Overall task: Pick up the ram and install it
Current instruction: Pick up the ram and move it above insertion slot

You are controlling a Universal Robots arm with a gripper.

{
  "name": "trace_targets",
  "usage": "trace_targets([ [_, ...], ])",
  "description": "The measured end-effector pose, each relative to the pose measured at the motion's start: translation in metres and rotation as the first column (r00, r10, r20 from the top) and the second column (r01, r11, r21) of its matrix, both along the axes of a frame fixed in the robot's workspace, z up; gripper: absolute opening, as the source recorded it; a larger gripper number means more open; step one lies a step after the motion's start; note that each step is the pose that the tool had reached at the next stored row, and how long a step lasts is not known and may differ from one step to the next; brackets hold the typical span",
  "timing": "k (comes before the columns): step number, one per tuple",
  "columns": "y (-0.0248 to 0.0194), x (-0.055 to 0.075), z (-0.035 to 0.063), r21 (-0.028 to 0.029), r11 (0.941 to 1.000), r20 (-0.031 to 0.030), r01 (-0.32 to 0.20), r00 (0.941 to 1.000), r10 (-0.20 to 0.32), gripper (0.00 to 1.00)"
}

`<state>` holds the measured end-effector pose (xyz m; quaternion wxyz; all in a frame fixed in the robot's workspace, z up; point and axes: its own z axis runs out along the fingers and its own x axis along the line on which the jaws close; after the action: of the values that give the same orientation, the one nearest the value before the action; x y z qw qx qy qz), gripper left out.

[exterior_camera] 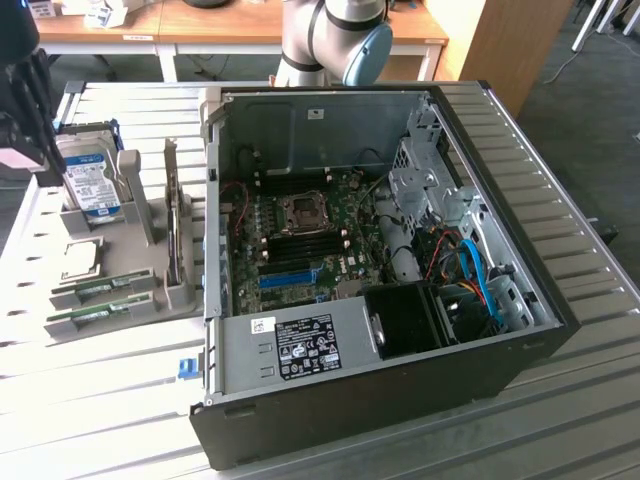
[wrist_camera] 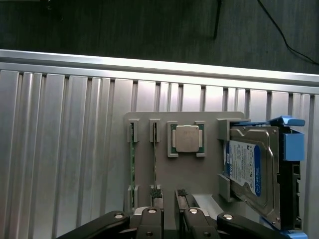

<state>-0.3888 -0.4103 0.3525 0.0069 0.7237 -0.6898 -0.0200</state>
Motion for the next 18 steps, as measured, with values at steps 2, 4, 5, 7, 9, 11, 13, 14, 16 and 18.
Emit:
trace_targets([
  [2,0.0,0.0,-0.0036,0.0,1.0,0.0,0.0,1.0,0.0,0.24],
  [4,0.0,0.0,-0.0072,0.0,1.0,-0.0001,0.0,1.0,0.0,0.24],
  [5,0.0,0.0,-0.009,0.0001,1.0,0.0001,0.0,1.0,0.0,0.24],
  [7,0.0,0.0,-0.0126,0.0001,1.0,0.0001,0.0,1.0,0.0,0.24],
  [9,0.0,0.0,-0.0163,0.0,1.0,-0.0001,0.0,1.0,0.0,0.24],
  [11,0.0,0.0,-0.02,0.0,1.0,0.0,0.0,1.0,0.0,0.24],
  [13,0.0,0.0,-0.0235,0.0,1.0,0.0,0.0,1.0,0.0,0.24],
  [14,0.0,0.0,-0.0253,0.0,1.0,-0.0001,0.0,1.0,0.0,0.24],
  [16,0.0,0.0,-0.0291,0.0001,1.0,0.0,0.0,1.0,0.0,0.24],
  [18,0.0,0.0,-0.0327,0.0001,1.0,0.0,0.0,1.0,0.0,0.24],
])
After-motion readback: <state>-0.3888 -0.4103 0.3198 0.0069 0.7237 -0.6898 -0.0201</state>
